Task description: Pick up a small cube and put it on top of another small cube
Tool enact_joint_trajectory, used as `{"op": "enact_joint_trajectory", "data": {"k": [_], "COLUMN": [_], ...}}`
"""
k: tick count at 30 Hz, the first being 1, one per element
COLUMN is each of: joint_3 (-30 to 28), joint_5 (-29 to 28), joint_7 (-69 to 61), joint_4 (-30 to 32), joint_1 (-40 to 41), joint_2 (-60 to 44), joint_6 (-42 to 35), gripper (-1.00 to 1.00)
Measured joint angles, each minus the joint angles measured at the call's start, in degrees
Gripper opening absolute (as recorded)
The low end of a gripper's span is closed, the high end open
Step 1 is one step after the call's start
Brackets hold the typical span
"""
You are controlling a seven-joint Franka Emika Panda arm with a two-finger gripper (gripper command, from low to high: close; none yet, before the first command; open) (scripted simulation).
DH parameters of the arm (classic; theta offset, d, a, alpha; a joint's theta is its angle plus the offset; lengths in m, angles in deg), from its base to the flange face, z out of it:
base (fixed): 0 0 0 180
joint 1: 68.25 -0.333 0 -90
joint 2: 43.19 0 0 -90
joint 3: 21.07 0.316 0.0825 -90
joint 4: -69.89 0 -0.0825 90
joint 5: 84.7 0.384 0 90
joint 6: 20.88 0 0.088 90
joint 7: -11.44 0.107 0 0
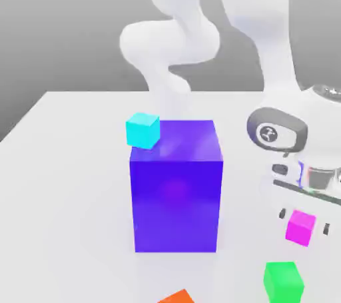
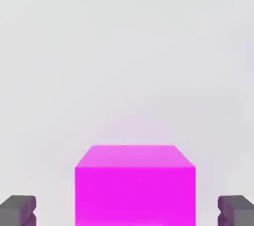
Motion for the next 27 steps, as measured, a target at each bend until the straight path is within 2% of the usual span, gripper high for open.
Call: {"op": "enact_joint_trajectory", "data": {"k": [6, 14, 21, 25, 26, 27], "joint_3": [0.1, 12.5, 6.3, 1.8, 0.9, 0.9], "joint_5": [0.2, 15.5, 23.9, 19.3, 18.1, 18.1], "joint_7": [-0.1, -11.4, -0.7, 4.7, 5.6, 5.6], "joint_4": [0.0, 3.3, -9.0, -11.3, -11.4, -11.4], "joint_1": [0.1, 9.5, 15.6, 13.7, 13.0, 13.0], "joint_2": [0.1, 11.0, 10.9, 4.1, 2.6, 2.6], "joint_6": [0.1, -6.9, -17.9, -13.7, -12.5, -12.5], "gripper": [-1.0, -1.0, -1.0, -1.0, 1.0, 1.0]}}
